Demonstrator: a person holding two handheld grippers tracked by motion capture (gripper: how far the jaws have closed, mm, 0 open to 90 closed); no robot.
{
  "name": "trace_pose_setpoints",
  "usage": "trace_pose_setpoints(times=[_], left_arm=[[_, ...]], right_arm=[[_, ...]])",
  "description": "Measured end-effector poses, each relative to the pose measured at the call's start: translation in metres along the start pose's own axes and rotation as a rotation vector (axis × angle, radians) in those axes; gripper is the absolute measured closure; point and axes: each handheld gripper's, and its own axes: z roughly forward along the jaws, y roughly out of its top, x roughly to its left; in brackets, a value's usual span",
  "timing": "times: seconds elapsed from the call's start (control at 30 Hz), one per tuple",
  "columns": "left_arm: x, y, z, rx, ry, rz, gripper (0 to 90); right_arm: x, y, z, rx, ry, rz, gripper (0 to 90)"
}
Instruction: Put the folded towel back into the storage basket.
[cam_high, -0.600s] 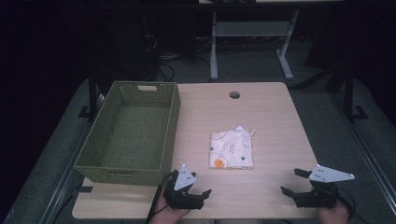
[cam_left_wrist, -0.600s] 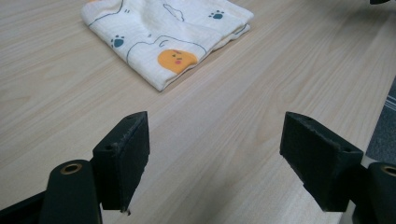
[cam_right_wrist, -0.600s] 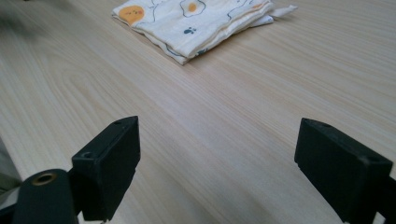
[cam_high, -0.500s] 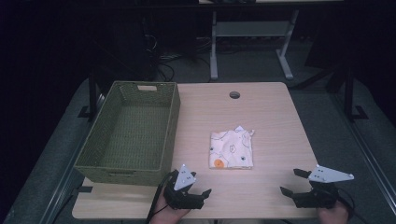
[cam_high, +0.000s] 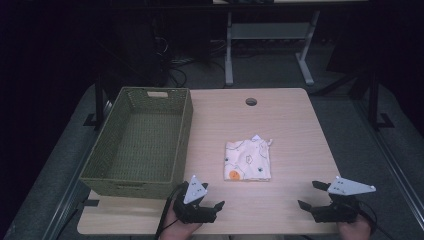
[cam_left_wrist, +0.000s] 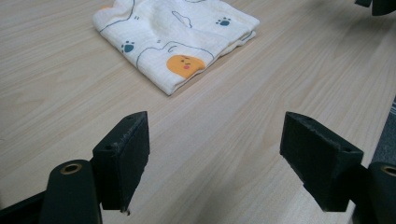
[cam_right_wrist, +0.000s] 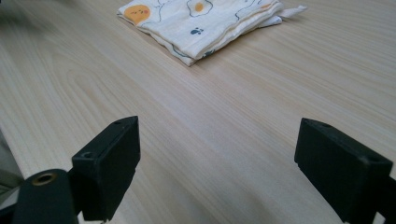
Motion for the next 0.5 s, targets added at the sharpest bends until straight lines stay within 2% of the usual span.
trace_pose_setpoints(times=[0.23, 0.5], left_arm=[[-0.0045, 0.0014, 0.0016, -0.001, -0.010, 0.002, 24.9], [-0.0060, 0.0054, 0.0019, 0.003, -0.005, 0.026, 24.8]], right_arm=[[-0.0002, 0.0011, 0.0019, -0.004, 0.010, -0.007, 13.7], [0.0021, 0.0018, 0.0018, -0.005, 0.016, -0.015, 13.7]])
